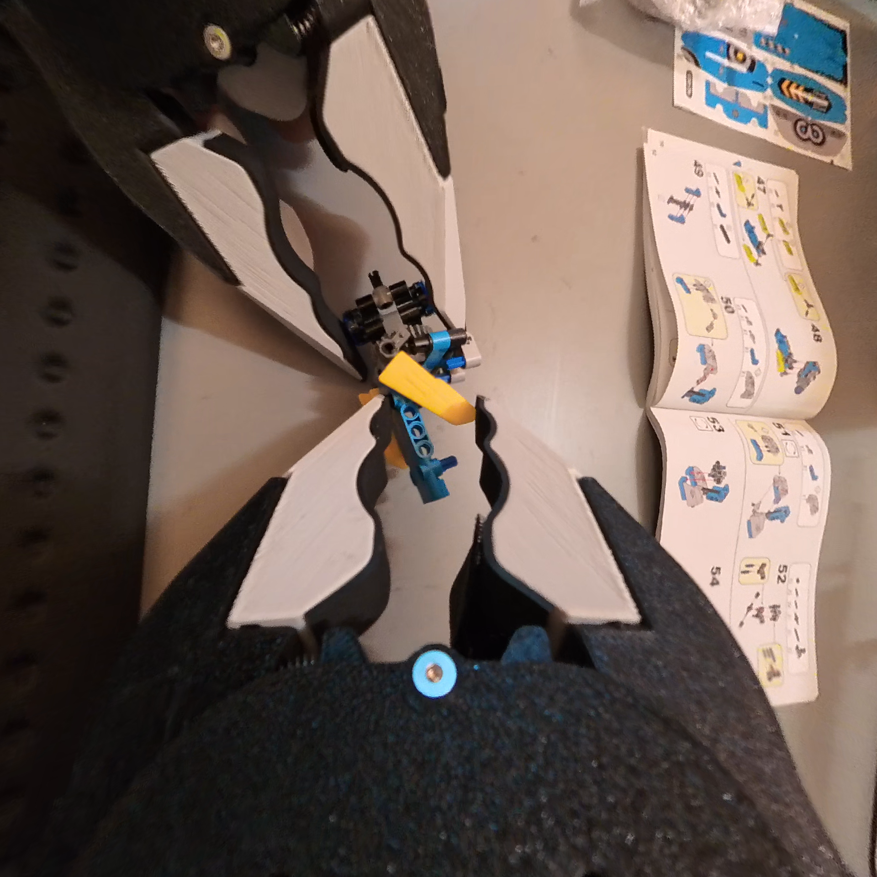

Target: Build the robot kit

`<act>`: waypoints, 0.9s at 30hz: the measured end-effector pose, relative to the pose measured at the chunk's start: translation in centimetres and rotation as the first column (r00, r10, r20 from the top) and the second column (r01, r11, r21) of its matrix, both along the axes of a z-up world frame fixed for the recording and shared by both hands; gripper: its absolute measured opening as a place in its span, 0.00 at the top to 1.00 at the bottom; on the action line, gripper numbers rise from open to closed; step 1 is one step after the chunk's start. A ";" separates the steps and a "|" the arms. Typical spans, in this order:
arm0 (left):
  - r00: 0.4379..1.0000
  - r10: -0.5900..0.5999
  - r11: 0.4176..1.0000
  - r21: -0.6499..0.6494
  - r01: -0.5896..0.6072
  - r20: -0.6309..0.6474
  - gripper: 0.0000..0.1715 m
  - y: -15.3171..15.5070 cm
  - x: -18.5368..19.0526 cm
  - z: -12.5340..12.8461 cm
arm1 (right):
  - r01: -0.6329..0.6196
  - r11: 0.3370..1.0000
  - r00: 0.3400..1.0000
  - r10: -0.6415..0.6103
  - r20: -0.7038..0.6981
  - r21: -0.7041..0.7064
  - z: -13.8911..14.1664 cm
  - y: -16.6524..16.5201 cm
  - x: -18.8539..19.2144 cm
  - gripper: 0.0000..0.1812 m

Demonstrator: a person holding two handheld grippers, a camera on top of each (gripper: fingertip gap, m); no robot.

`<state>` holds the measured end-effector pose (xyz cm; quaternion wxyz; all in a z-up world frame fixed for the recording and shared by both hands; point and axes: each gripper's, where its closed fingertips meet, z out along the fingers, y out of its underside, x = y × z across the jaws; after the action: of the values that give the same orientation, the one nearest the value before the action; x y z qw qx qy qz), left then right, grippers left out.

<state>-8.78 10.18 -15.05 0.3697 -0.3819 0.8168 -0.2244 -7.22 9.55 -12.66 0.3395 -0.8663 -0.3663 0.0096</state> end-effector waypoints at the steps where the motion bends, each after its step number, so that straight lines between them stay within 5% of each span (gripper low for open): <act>1: 1.000 0.007 1.000 0.001 -0.007 -0.006 0.73 0.1 0.0 -0.1 | 0.022 1.000 1.000 -0.021 0.006 -0.018 -0.2 0.0 0.1 0.81; 9: 0.998 0.067 0.998 0.003 -0.067 -0.019 0.73 0.4 0.3 -0.3 | 0.251 0.958 0.967 -0.240 0.087 -0.141 -1.1 -0.7 0.9 0.84; 12: 0.999 0.031 0.999 -0.007 -0.031 -0.011 0.73 0.2 0.2 -0.3 | 0.146 0.976 0.988 -0.134 0.081 -0.164 -1.0 -2.0 0.4 0.82; 18: 1.000 -0.024 1.000 0.001 0.024 0.003 0.73 -0.1 0.1 -0.2 | -0.125 0.992 0.992 0.125 0.029 0.030 0.7 -1.8 -1.1 0.80; 27: 1.000 -0.003 0.999 -0.051 0.002 -0.020 0.73 0.1 0.1 -0.4 | -0.091 0.996 0.996 0.090 0.018 0.023 -0.5 -1.2 -1.0 0.91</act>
<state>-8.70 10.24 -15.44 0.3511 -0.3926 0.8149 -0.2417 -8.25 8.35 -13.12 0.3457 -0.8448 -0.4081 0.0134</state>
